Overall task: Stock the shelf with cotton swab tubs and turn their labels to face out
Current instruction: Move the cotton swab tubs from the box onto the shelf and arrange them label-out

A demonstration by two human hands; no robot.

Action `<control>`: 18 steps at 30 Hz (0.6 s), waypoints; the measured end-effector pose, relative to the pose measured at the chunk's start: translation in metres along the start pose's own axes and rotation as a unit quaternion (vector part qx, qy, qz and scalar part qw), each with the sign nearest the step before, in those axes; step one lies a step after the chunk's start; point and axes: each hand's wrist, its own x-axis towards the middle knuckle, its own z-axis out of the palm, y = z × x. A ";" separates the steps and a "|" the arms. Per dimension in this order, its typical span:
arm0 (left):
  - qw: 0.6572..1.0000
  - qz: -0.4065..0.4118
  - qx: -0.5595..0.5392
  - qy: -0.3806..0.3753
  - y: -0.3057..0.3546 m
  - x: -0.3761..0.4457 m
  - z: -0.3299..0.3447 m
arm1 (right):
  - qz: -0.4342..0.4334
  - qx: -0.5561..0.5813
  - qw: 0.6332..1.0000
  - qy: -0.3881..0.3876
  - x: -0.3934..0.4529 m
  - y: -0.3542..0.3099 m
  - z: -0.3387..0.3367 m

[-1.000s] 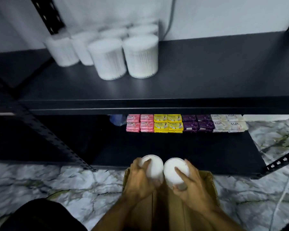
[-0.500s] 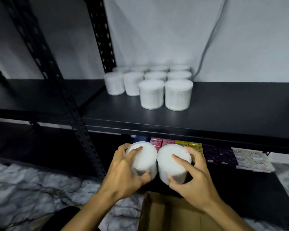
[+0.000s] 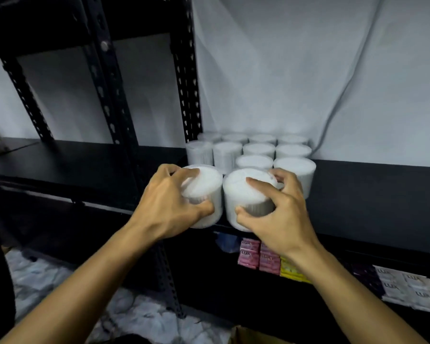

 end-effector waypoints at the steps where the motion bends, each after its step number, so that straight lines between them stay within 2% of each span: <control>1: 1.000 -0.012 0.001 0.000 -0.003 0.006 0.000 | 0.010 -0.002 1.000 -0.013 0.006 -0.001 0.006; 8: 0.997 -0.072 -0.003 -0.016 -0.023 0.030 0.017 | 0.061 -0.020 0.996 -0.065 0.022 0.002 0.042; 18: 0.994 -0.103 0.011 -0.030 -0.043 0.049 0.026 | 0.050 -0.038 0.997 -0.040 0.031 0.003 0.072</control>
